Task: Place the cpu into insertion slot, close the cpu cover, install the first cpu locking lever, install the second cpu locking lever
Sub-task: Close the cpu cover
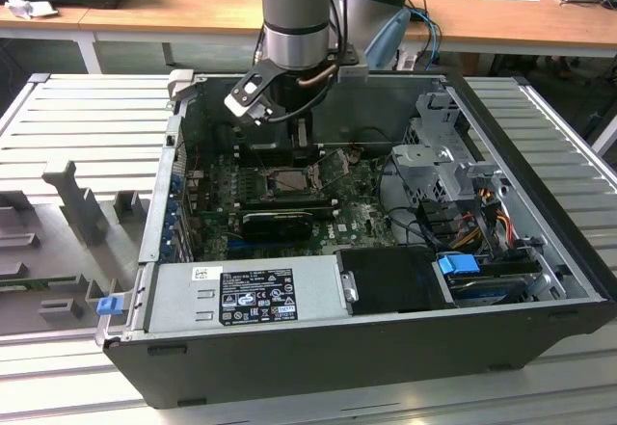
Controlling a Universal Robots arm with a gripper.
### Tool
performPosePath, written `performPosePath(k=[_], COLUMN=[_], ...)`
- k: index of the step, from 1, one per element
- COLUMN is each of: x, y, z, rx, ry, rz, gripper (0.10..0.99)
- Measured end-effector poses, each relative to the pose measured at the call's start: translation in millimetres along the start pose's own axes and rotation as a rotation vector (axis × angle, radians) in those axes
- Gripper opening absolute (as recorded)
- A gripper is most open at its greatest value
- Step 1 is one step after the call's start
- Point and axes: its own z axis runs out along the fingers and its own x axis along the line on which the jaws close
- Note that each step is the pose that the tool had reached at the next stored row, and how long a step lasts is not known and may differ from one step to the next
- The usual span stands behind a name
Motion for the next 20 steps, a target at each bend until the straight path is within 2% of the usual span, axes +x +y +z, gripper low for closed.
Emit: performPosePath(k=[5, 12, 20], x=[0.2, 0.2, 0.5], y=[1.3, 9.6, 11.9], z=[-6.1, -8.7, -20.4], rx=[0.000, 0.000, 0.000], ry=[0.0000, -0.0002, 0.0000], rz=[0.000, 0.000, 0.000], gripper=[0.106, 0.106, 0.106])
